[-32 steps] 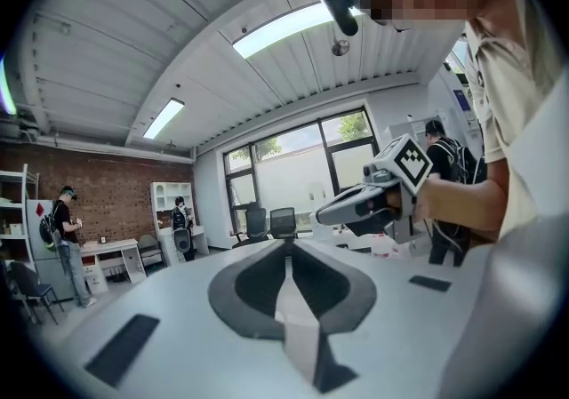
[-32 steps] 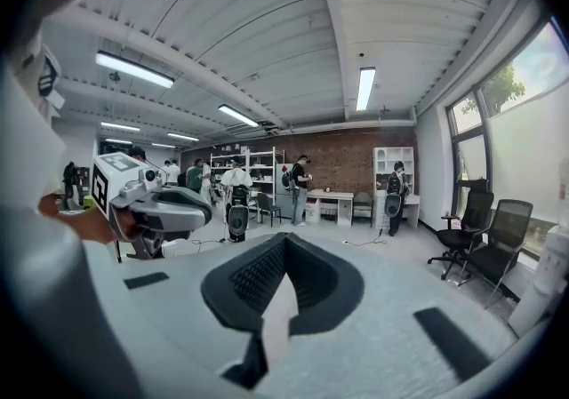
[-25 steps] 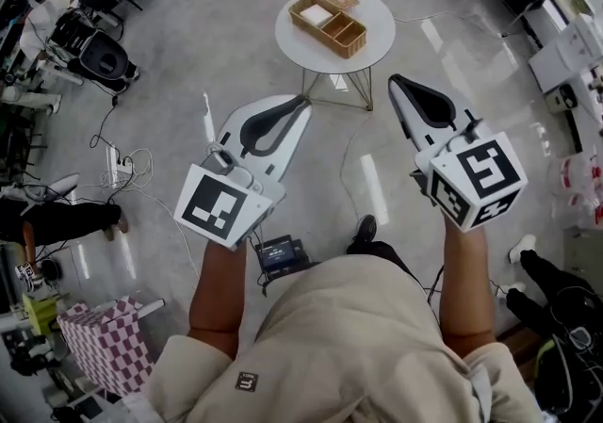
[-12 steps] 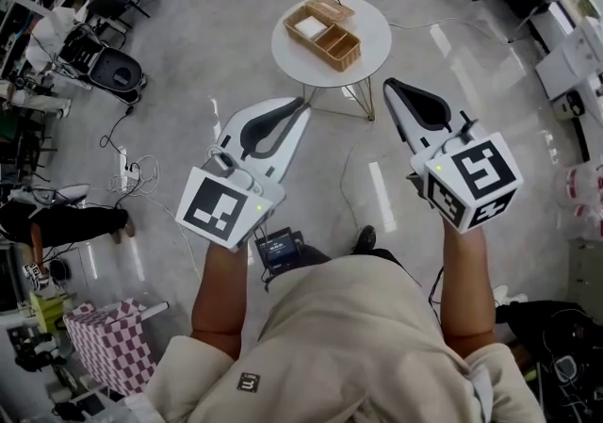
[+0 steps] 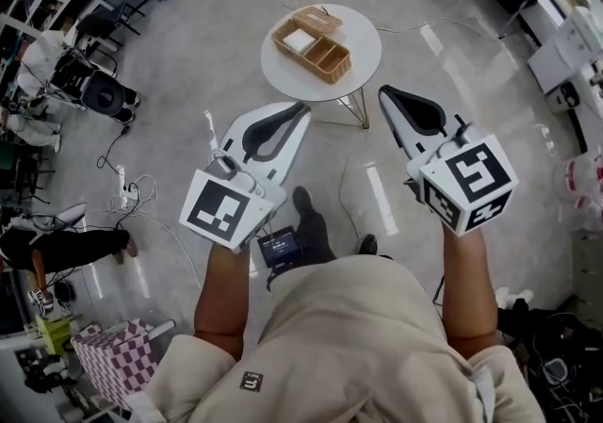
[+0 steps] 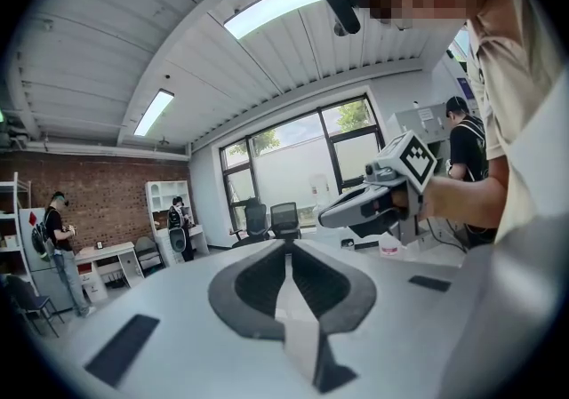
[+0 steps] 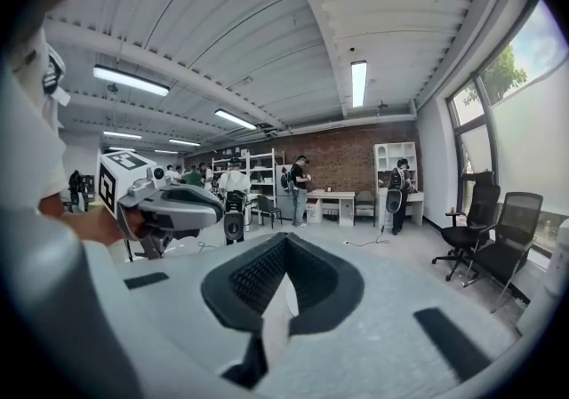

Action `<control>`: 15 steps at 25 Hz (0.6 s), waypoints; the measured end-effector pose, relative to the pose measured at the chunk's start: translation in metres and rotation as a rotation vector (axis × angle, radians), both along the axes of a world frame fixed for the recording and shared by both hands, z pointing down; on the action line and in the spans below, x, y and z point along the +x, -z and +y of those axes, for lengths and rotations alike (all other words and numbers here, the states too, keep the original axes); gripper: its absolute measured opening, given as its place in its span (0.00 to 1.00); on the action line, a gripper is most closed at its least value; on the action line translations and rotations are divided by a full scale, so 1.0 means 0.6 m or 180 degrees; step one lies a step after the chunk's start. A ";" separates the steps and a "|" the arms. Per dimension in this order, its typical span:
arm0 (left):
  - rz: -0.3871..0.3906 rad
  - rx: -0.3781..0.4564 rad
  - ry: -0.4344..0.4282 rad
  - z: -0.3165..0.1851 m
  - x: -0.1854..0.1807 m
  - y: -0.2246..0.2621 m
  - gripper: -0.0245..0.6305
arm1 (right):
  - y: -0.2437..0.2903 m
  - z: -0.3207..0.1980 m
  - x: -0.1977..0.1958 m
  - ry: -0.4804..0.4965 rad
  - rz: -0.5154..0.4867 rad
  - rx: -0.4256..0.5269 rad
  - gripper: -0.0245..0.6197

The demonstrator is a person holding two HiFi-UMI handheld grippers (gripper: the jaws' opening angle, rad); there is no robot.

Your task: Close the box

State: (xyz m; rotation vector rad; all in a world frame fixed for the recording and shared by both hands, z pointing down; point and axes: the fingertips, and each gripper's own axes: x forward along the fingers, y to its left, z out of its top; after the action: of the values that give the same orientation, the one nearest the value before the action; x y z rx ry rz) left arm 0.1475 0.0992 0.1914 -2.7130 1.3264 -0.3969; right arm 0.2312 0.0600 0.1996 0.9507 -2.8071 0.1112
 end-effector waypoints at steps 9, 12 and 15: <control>0.0080 0.0099 -0.0301 -0.144 -0.083 0.010 0.07 | 0.005 -0.116 -0.051 -0.0376 0.0119 0.0046 0.03; 0.0112 0.0131 -0.0398 -0.205 -0.122 0.025 0.07 | 0.019 -0.177 -0.084 -0.0505 0.0115 0.0041 0.03; 0.0098 0.0108 -0.0479 -0.250 -0.166 0.024 0.07 | 0.020 -0.218 -0.124 -0.0586 0.0102 0.0025 0.03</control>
State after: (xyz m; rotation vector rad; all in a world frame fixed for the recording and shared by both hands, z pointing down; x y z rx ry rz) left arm 0.0479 -0.0508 0.1772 -2.7776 1.1149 -0.3168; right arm 0.1569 -0.0710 0.1874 1.2003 -2.6879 0.1078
